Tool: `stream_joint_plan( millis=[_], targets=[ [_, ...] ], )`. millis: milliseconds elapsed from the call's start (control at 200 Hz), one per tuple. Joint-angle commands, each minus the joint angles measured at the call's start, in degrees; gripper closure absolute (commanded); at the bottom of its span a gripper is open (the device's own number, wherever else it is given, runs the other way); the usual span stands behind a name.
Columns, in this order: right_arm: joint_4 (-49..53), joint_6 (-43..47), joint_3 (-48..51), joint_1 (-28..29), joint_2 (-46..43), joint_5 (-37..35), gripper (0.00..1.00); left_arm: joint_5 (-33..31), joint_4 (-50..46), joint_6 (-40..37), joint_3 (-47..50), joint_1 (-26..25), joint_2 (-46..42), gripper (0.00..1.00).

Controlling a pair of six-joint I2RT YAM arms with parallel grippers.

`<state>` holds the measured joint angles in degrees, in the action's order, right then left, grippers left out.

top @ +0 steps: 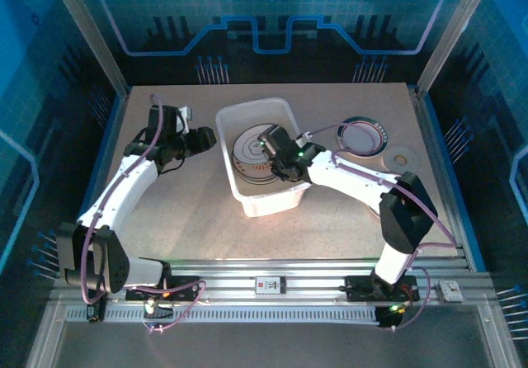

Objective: Place the plates into the plastic bin on the countertop

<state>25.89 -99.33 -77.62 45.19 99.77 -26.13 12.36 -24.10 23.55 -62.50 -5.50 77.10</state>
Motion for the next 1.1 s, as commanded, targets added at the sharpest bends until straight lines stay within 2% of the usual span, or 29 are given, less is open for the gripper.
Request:
stream_joint_plan(
  millis=[0,370,930,1096],
  targets=[
    [1.91,-4.09,-1.89,1.19,2.07,-0.98,1.00,1.83,0.80,-1.46,0.89,0.82,0.32,0.43],
    [4.55,-7.81,-4.87,1.66,5.15,-0.09,1.00,3.00,1.16,-1.42,1.06,1.41,0.86,0.43],
    [9.78,-9.72,-10.30,4.21,5.78,-4.53,1.00,6.09,2.49,0.14,1.73,1.63,2.18,0.43],
    [8.77,-11.08,-9.94,4.04,7.87,-3.15,1.00,6.16,2.47,0.16,1.77,1.63,2.13,0.43]
  ],
)
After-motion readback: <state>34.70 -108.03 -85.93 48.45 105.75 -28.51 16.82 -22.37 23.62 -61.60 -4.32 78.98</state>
